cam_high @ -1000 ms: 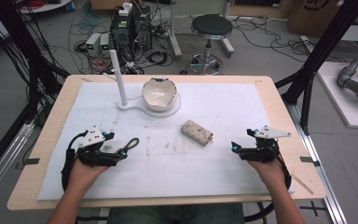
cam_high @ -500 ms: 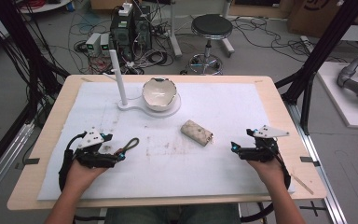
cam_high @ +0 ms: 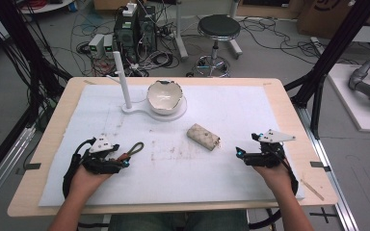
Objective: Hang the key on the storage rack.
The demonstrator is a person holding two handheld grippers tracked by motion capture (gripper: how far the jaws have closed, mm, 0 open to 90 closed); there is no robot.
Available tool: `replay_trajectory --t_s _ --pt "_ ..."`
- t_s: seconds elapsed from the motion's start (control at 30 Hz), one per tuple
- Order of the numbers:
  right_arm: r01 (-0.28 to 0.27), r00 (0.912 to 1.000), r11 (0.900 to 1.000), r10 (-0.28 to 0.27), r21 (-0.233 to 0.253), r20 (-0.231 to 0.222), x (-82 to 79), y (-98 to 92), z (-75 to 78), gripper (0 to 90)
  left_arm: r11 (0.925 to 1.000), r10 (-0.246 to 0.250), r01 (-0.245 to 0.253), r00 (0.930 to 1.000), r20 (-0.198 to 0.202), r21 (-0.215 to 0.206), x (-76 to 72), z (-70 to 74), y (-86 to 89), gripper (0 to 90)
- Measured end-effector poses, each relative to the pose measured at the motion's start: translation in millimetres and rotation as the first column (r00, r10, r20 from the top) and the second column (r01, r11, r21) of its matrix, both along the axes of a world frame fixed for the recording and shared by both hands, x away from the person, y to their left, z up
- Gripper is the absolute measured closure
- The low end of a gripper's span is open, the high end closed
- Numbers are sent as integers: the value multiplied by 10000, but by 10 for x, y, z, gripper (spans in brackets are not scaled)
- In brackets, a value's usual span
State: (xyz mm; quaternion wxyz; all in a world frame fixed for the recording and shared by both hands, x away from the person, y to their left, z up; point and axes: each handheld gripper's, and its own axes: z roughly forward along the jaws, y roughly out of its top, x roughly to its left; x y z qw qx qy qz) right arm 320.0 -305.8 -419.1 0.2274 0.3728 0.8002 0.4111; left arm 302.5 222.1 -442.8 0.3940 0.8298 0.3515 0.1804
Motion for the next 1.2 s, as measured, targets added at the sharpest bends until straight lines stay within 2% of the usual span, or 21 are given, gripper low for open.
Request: replay_trajectory --t_s 0.27,0.43,0.5,0.63,0.77,0.93,1.2 --pt "-80 9999 9999 80 -70 -68 -1 23 -5 163 9999 -2 8 9992 -404 128 28 -57 2 418" --pt "-159 9998 9998 158 -91 -77 2 30 -8 163 9992 -94 118 9980 -619 384 42 -88 -39 461" --pt "-153 9998 9999 152 -76 -110 0 34 -8 163 9996 -46 64 9977 -670 261 46 -92 -35 463" --pt "-201 9997 9998 200 -89 -106 4 39 -12 163 9998 -90 104 9972 -747 182 49 -92 -22 487" --pt "-251 9996 9996 250 -103 -127 1 43 -11 163 9998 -44 57 9973 -728 171 53 -85 8 572" --pt "-332 9994 9992 330 -206 -87 -5 65 -12 163 9992 -20 48 9975 -710 394 42 -69 -20 647" --pt "-362 9993 9991 360 -213 -102 -12 78 -9 163 9982 -167 209 9970 -751 563 43 -49 -44 686"
